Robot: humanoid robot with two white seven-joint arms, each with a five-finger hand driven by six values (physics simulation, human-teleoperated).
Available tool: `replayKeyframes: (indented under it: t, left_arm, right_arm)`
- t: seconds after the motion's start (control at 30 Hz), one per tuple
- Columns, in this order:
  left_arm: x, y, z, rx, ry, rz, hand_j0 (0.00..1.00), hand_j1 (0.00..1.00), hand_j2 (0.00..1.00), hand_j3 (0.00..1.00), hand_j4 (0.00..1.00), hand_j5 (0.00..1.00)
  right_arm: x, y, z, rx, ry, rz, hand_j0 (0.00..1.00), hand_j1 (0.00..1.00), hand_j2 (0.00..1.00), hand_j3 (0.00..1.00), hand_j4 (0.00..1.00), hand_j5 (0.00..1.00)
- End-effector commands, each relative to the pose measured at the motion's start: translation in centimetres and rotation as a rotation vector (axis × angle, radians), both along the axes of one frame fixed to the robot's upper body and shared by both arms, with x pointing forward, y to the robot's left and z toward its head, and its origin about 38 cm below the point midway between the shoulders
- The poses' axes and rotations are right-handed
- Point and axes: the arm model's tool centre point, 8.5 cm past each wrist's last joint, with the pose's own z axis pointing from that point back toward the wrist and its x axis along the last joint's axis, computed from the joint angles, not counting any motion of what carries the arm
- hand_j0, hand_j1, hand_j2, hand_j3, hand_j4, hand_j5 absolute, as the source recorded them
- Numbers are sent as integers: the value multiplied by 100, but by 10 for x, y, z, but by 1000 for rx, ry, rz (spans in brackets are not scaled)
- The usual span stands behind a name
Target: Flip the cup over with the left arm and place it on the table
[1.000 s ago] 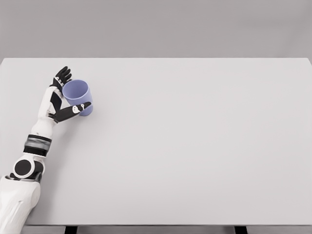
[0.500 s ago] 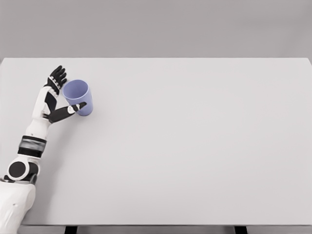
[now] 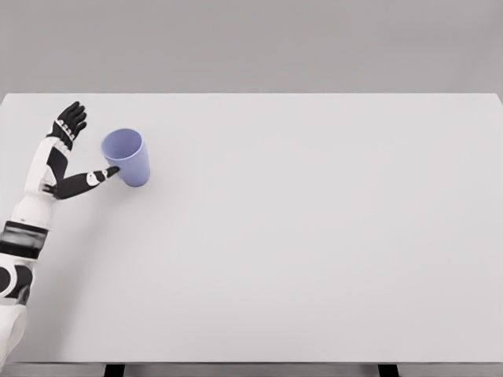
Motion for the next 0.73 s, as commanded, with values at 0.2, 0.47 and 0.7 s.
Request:
replayKeyframes:
  t: [0.2, 0.47, 0.7]
  left_arm:
    - [-3, 42, 47, 207, -45, -31, 100, 100, 100, 100, 100, 100]
    - [-6, 70, 63, 353, -2, -46, 100, 100, 100, 100, 100, 100]
    - [-8, 66, 73, 383, -19, -77, 100, 100, 100, 100, 100, 100]
  right_arm:
    - [0, 0, 0, 0, 1, 0, 100, 100, 100, 100, 100, 100]
    - [0, 0, 0, 0, 0, -1, 100, 100, 100, 100, 100, 100]
    - [0, 0, 0, 0, 1, 0, 100, 100, 100, 100, 100, 100]
